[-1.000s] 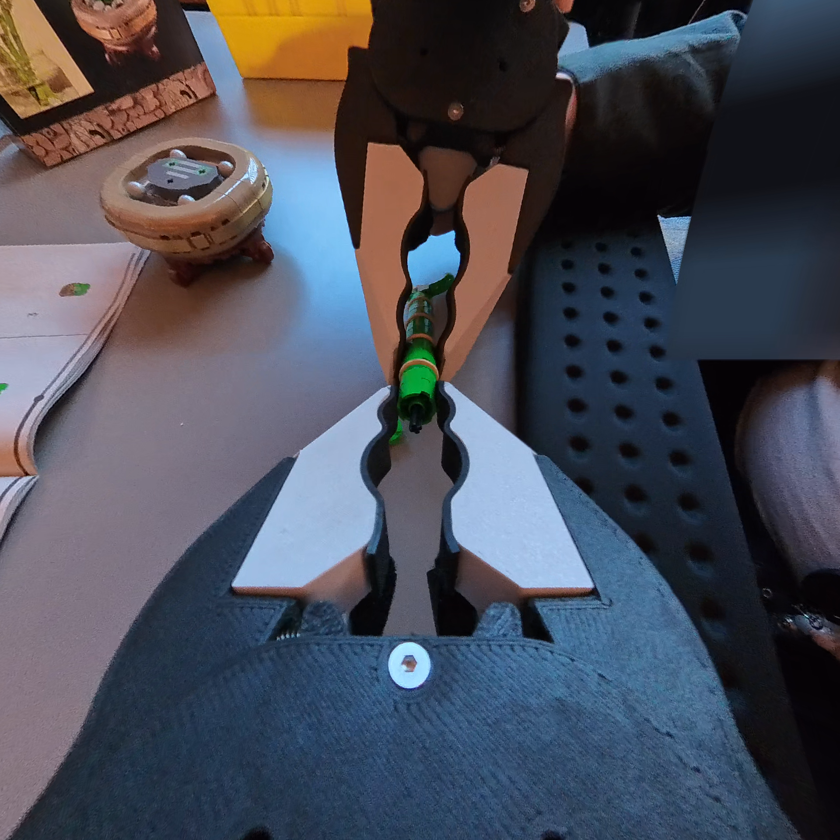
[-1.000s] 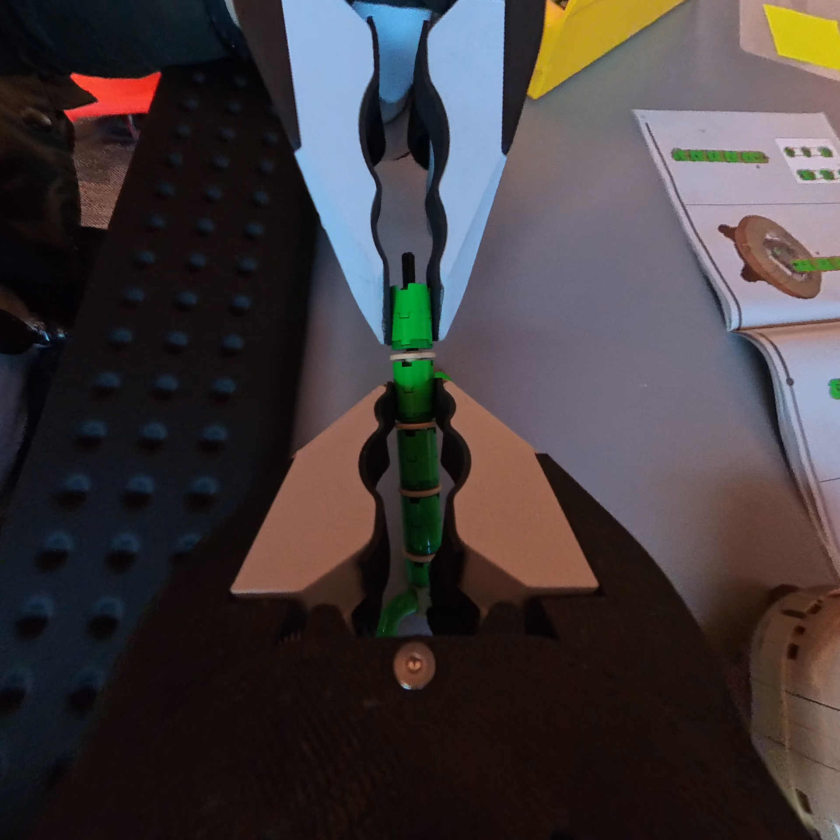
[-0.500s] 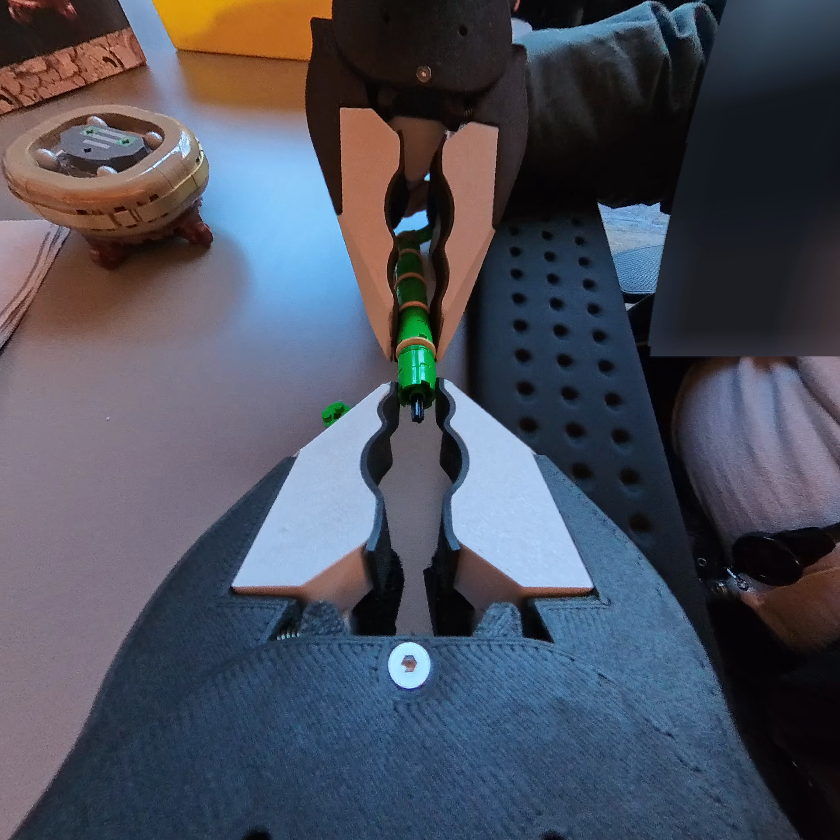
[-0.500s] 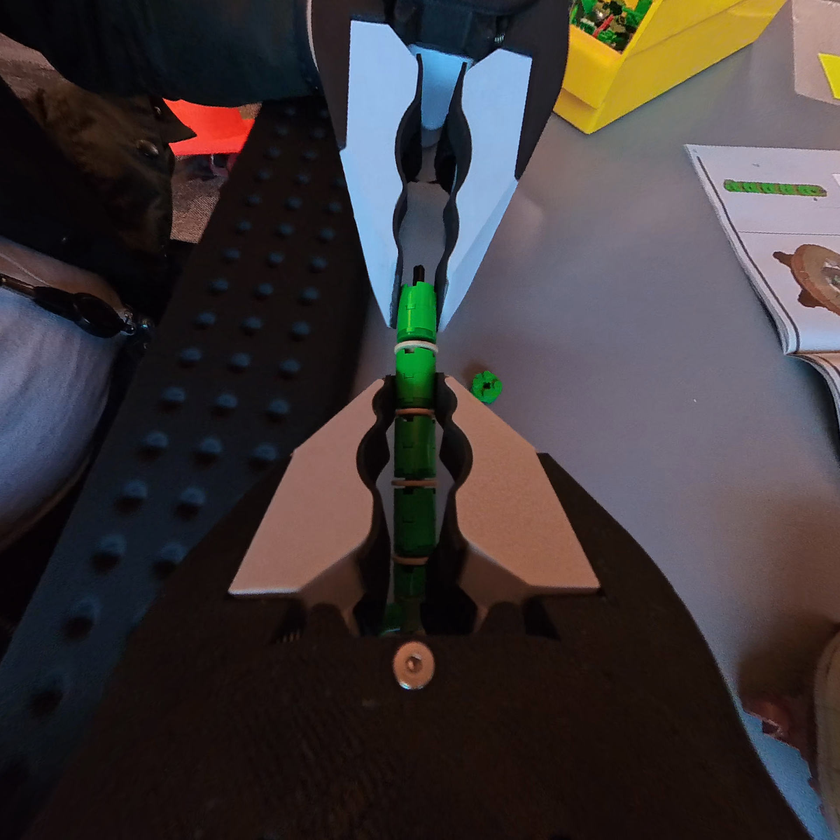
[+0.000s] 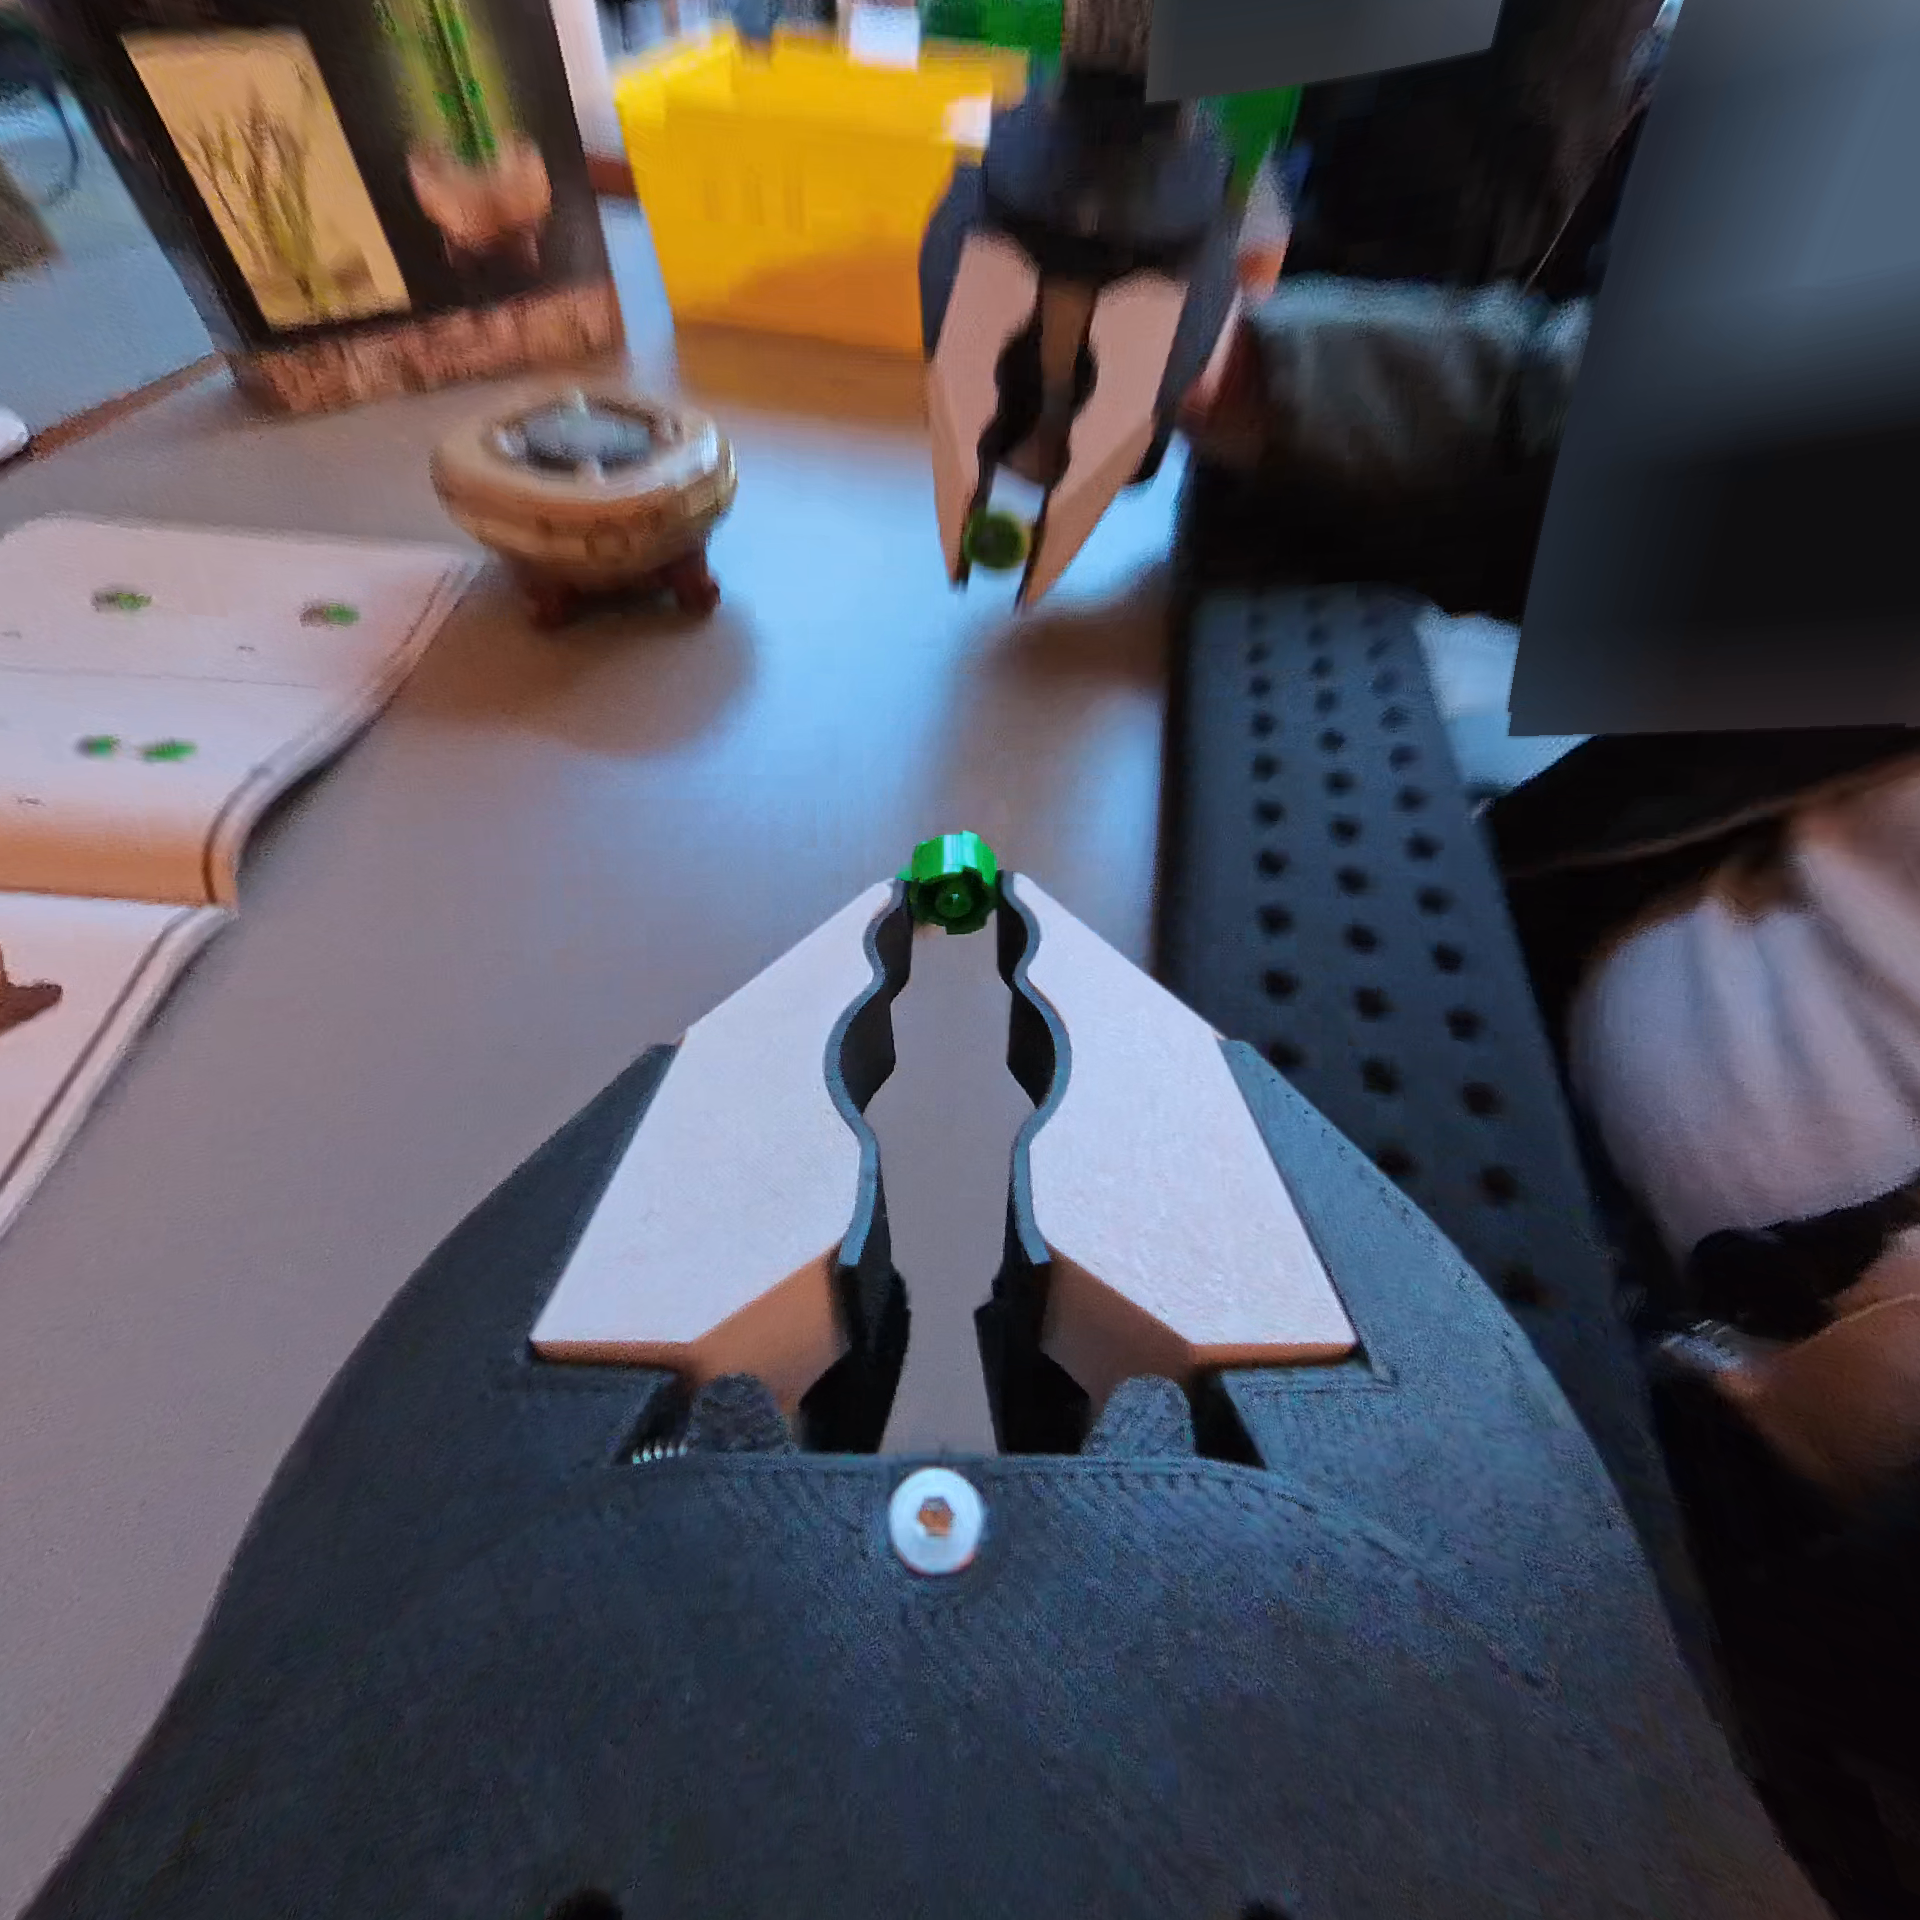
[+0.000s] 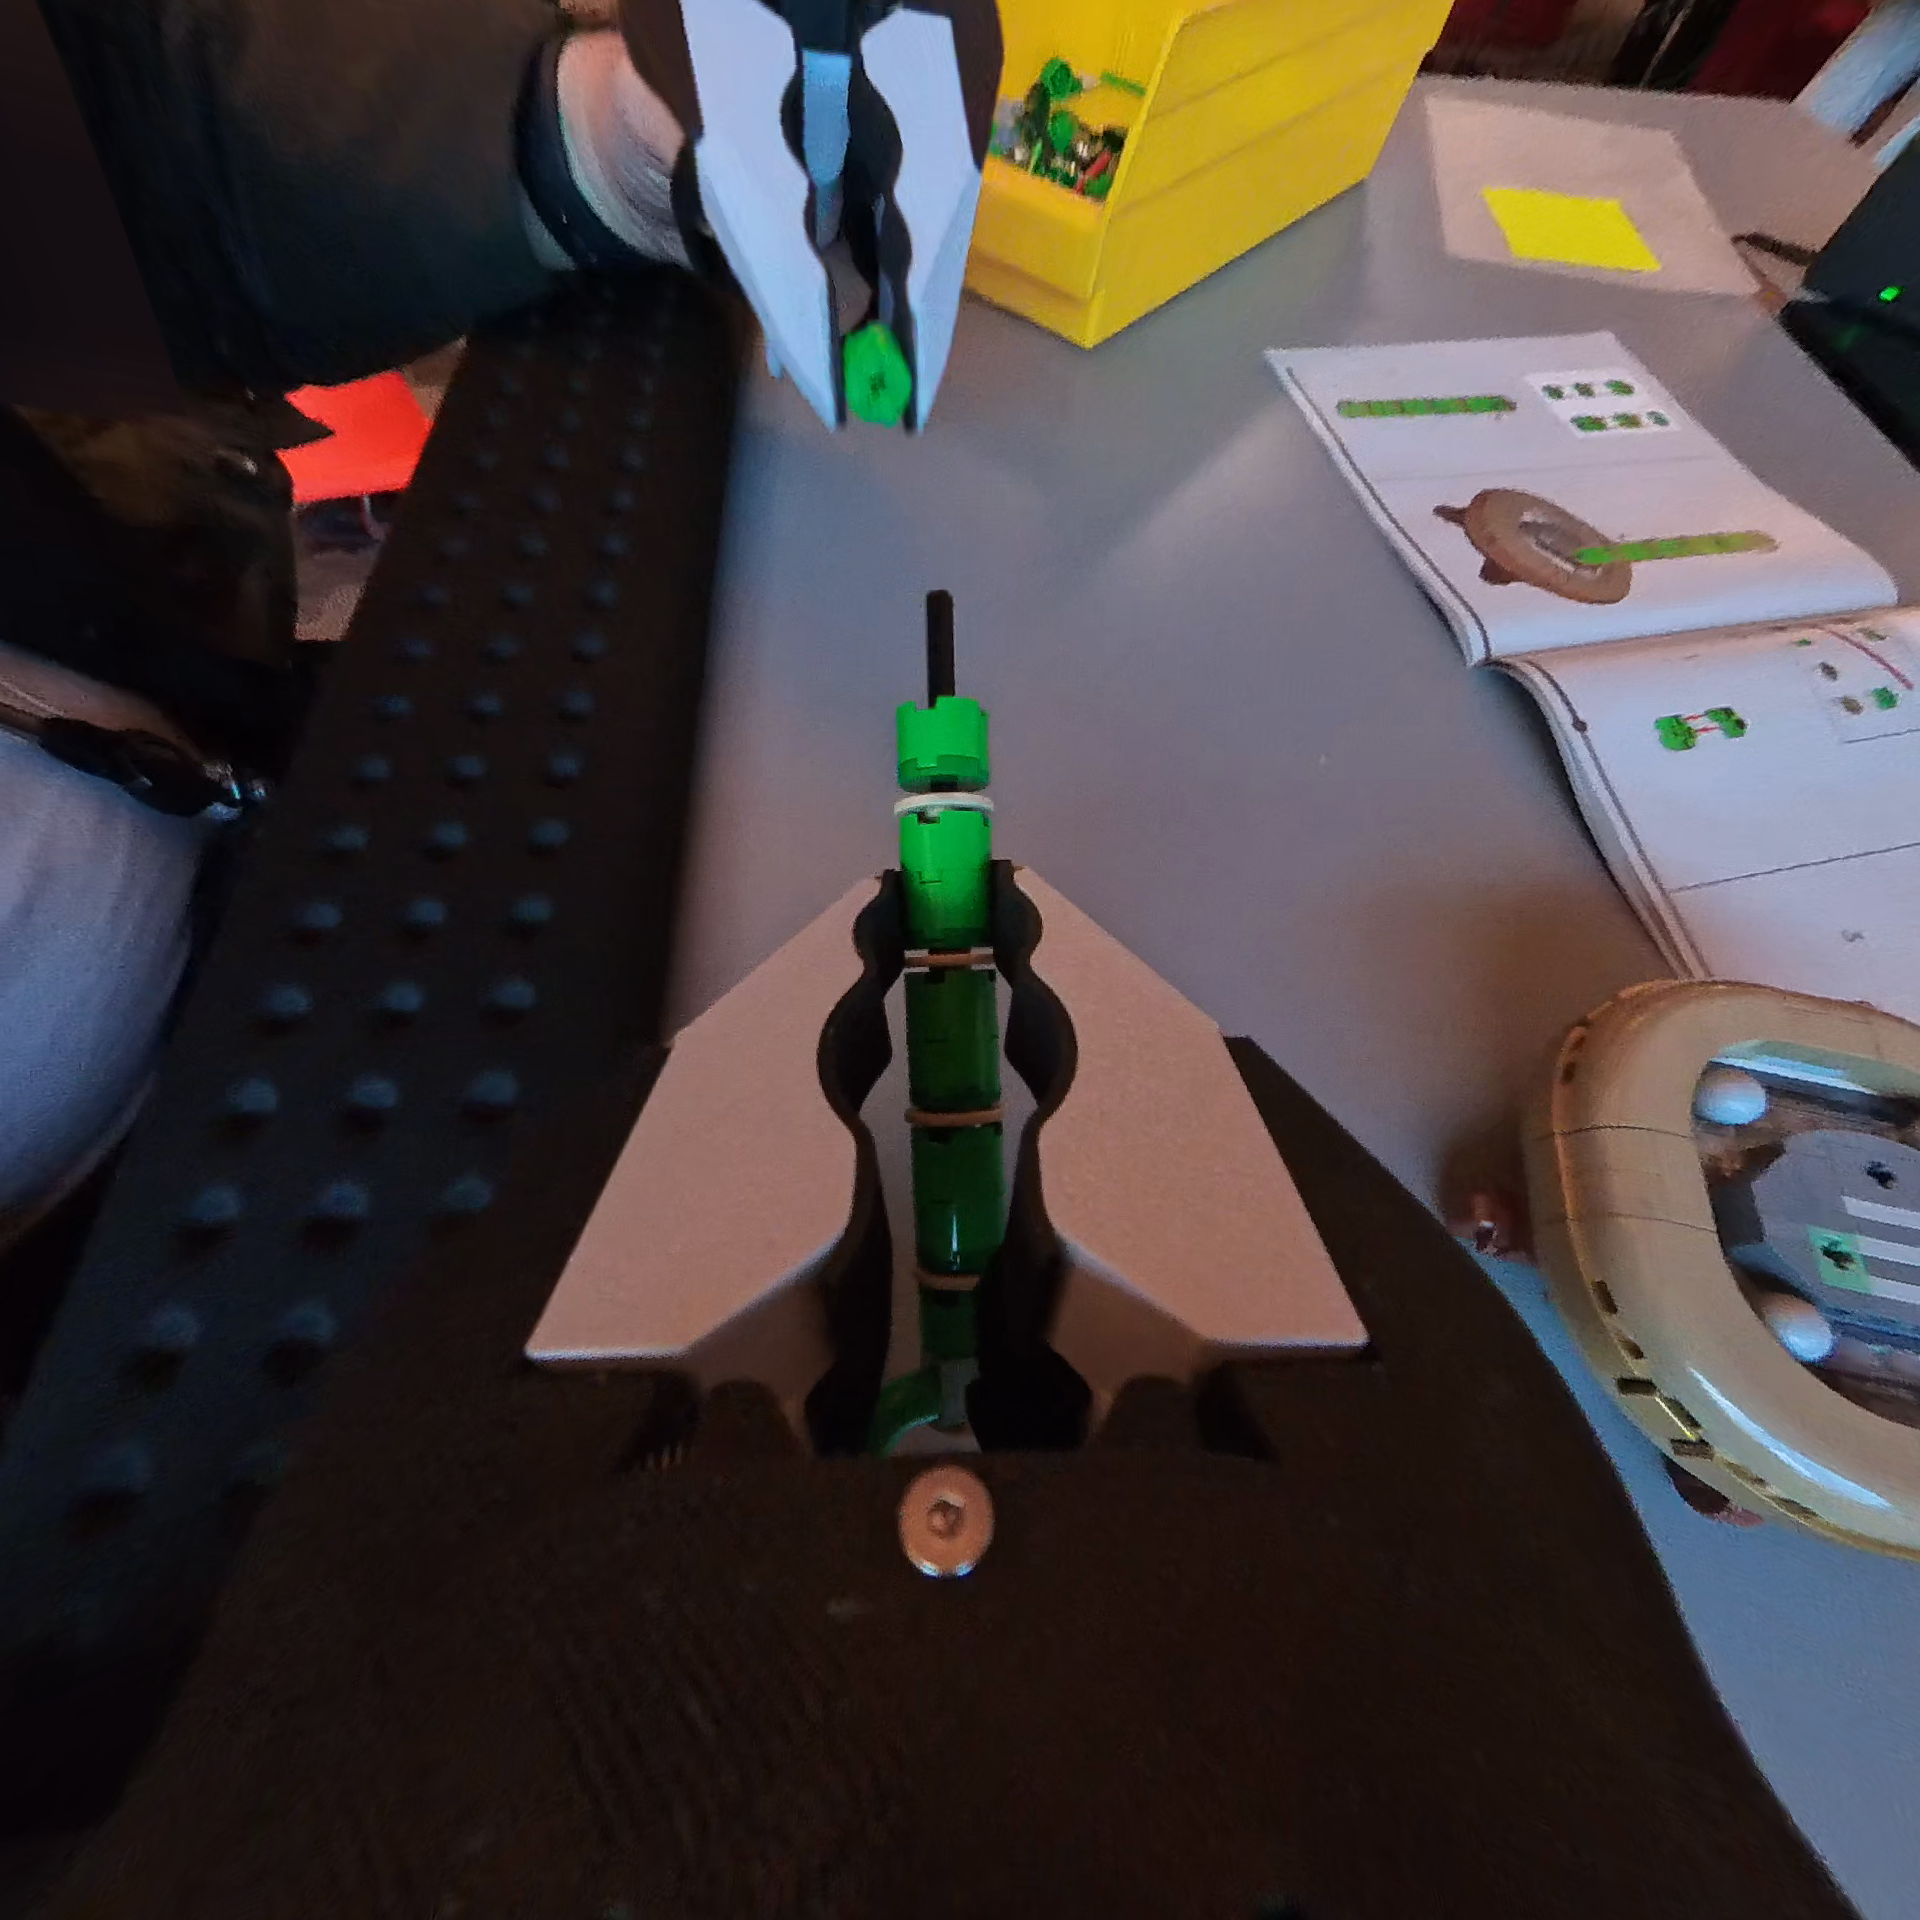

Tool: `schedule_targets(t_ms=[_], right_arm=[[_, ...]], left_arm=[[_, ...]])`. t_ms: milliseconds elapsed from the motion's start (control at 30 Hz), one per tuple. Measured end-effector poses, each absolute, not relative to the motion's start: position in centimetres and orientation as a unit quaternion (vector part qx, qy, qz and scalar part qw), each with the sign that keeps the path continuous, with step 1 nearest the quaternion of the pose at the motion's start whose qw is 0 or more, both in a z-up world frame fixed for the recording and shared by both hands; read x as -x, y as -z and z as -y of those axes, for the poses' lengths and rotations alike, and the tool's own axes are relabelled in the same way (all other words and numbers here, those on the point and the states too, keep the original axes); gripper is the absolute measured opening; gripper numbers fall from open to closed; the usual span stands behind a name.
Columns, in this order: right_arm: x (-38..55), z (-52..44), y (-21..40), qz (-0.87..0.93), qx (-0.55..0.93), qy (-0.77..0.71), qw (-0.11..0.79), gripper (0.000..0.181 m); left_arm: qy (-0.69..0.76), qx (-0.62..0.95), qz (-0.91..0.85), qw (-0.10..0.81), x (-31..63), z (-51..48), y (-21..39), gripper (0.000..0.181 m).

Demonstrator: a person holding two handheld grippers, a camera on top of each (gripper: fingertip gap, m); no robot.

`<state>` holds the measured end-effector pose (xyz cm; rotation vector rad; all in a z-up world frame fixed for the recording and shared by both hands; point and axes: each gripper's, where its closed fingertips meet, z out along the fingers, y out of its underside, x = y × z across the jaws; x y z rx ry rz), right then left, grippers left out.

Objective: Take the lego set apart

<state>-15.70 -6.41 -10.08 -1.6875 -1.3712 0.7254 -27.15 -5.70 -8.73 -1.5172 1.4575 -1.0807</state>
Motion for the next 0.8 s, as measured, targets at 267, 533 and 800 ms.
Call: schedule_targets(t_ms=[267,533,800], right_arm=[[17.0,5.6,11.2,0.550,0.681,-0.267,0.403,0.017],[20.2,6.3,12.5,0.597,0.665,-0.224,0.388,0.017],[20.4,6.4,12.4,0.598,0.664,-0.223,0.389,0.017]], left_arm=[[0.347,0.637,-0.594,0.347,24.6,5.0,11.8,0.057],[0.382,0.592,-0.588,0.397,21.2,6.3,8.9,0.047],[0.364,0.591,-0.617,0.372,20.3,7.2,10.4,0.015]])
